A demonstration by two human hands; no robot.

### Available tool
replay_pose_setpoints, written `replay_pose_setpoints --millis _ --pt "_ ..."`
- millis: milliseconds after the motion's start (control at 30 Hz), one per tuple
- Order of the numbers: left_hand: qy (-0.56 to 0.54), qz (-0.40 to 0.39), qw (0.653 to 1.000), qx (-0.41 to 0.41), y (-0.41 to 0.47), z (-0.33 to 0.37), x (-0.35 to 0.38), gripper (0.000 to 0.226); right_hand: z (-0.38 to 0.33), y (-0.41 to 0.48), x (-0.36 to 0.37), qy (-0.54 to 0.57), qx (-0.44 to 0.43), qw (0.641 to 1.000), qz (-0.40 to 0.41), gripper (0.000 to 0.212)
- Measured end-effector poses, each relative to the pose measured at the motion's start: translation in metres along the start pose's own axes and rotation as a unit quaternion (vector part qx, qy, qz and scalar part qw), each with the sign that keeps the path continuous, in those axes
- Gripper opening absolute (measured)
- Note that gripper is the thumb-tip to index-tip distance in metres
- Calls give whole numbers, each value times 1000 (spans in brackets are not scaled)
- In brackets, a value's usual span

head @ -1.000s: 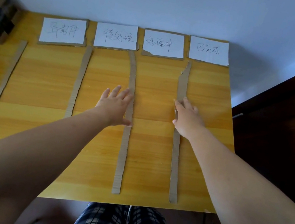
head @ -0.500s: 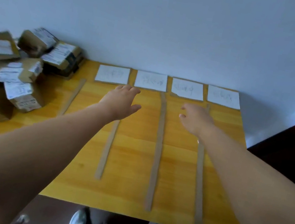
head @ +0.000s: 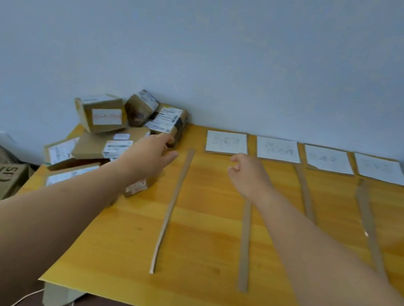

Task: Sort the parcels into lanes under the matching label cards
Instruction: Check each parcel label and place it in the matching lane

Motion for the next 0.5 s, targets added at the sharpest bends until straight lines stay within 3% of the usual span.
replay_pose_setpoints --millis 500 --pt "-53 48 995 -76 83 -117 -38 51 -61 108 52 52 18 998 -13 38"
Point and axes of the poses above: each hand's wrist, its own y-axis towards the middle knuckle, its own x-axis out of the palm, z = x × y, the point moved 8 cm from there along y, towards the middle knuckle, and after that the axes turned 15 degrees about -x, right-handed, at the moved point
